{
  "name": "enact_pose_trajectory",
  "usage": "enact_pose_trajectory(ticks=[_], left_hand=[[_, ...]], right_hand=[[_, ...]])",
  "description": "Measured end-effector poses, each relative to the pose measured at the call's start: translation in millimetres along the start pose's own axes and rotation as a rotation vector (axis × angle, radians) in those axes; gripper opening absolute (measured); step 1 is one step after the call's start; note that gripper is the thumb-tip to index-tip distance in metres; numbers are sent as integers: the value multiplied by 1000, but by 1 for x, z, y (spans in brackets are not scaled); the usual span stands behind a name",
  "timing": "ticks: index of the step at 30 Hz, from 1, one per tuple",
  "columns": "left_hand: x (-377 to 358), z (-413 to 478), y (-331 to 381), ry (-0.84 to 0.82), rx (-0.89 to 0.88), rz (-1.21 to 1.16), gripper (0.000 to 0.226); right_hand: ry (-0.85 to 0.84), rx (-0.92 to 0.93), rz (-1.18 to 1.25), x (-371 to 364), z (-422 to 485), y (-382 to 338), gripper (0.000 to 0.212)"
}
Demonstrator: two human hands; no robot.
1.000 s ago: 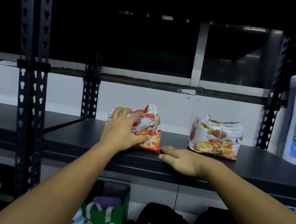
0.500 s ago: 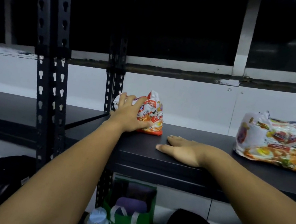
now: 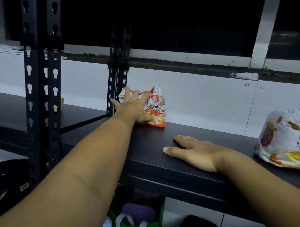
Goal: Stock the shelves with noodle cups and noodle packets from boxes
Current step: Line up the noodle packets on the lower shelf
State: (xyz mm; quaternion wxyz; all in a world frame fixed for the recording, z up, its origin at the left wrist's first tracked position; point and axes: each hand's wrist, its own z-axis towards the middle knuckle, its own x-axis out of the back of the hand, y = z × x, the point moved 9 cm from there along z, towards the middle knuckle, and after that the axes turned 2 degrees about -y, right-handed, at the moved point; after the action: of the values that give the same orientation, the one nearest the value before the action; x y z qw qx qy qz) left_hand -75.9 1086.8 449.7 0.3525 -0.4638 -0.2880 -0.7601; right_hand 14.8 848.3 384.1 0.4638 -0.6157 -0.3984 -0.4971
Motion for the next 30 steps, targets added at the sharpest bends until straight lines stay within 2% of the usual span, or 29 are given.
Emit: enact_pose_trajectory(ticks=[4, 8, 11, 14, 17, 19, 23, 30], left_hand=[[0, 9, -3, 18, -18, 6, 114], [9, 6, 2, 48, 32, 203, 114], [12, 4, 6, 63, 69, 196, 115], [28, -5, 13, 173, 69, 168, 116], [40, -14, 29, 307, -26, 120, 104], [31, -16, 39, 266, -94, 95, 103], [0, -10, 48, 63, -129, 127, 123], [-3, -3, 40, 28, -135, 56, 124]], right_hand=[[-4, 0, 8, 1, -4, -2, 89], [-7, -4, 7, 2, -7, -4, 87], [-7, -8, 14, 2, -9, -5, 87], [0, -8, 11, 3, -8, -5, 88], [5, -7, 13, 3, -6, -5, 89], [7, -15, 19, 4, -7, -6, 87], [11, -15, 33, 5, -9, -6, 85], [9, -20, 58, 5, -9, -5, 87]])
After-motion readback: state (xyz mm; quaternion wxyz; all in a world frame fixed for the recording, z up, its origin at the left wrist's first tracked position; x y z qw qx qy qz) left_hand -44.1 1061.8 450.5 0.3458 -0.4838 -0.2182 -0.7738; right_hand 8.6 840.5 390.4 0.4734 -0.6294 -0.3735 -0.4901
